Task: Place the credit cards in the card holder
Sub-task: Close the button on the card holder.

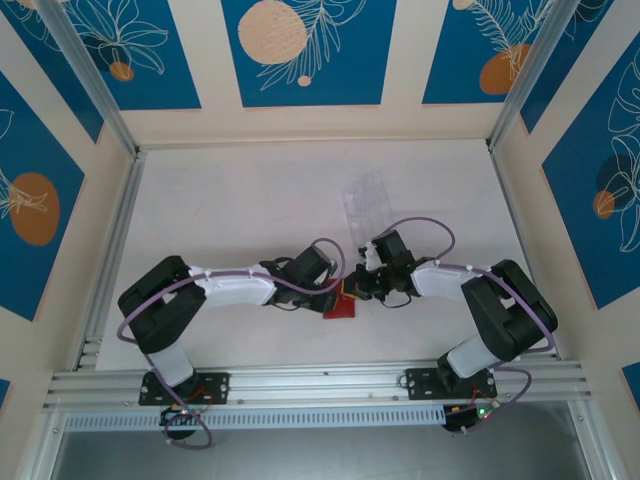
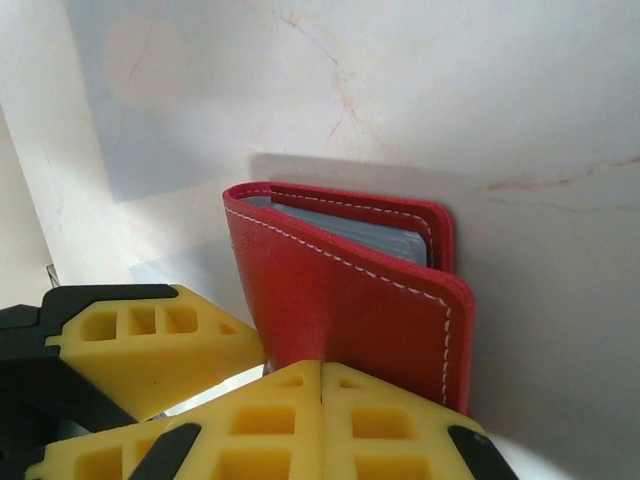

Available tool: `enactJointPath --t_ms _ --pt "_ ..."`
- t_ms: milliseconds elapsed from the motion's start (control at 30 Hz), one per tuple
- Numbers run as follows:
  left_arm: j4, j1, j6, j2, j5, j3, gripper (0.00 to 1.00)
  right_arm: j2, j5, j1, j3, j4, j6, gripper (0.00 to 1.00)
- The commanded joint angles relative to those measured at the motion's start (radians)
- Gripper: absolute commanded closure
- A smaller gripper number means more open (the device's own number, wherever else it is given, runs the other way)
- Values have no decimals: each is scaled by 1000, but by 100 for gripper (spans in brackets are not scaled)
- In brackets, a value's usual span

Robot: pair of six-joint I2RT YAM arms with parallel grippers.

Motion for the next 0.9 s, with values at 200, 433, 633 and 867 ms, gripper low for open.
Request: enactJointPath --t_ms 200,433,633,867 --pt "2 -20 -9 61 -18 14 73 -99 40 65 -17 -124 -21 100" --pt "5 -20 -10 69 -12 15 73 -101 78 88 -8 -139 -27 100" --pt "3 -21 -10 69 -13 18 73 -92 49 80 2 -96 1 100" --pt "11 -21 -15 73 -10 15 73 -90 -4 29 -11 -43 34 100"
